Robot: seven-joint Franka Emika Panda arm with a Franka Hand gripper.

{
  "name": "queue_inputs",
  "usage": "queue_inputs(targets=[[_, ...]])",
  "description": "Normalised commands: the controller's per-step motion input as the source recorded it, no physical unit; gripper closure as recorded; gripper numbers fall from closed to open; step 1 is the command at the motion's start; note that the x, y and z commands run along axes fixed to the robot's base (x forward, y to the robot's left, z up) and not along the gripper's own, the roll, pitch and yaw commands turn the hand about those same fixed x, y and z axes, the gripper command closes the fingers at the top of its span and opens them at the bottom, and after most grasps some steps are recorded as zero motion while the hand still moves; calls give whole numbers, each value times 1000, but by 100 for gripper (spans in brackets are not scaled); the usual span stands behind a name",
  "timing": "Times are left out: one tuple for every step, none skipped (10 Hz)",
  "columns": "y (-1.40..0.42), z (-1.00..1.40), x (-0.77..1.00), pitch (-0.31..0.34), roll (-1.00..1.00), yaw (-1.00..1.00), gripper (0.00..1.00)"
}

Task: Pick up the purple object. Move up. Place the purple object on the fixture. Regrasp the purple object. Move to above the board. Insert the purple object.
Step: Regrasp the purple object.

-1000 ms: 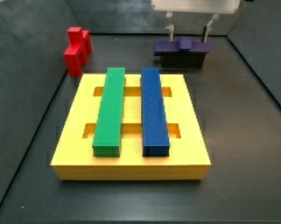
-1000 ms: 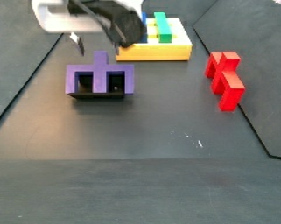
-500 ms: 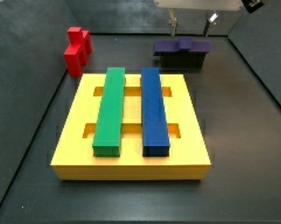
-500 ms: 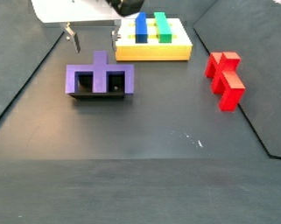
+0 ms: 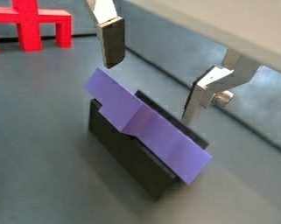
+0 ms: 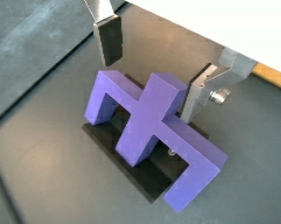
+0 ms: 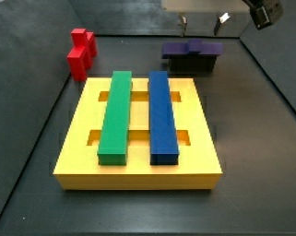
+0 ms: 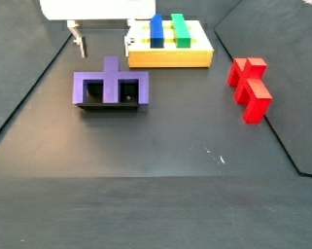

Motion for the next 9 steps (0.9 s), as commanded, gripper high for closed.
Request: queue_inputs(targets=[[-83,-106,0,0,1000,83,0],[-77,-49,-49,0,1000,86,0],[-94,0,0,66,1000,86,0],[-154,0,0,0,1000,77,0],[-203,0,0,0,771,31,0],[29,0,0,0,-63,0,0],[0,-217,0,-63,0,0,0],[-71,-389,46,9,220,69,0],[-129,-354,243,346,514,57,0]])
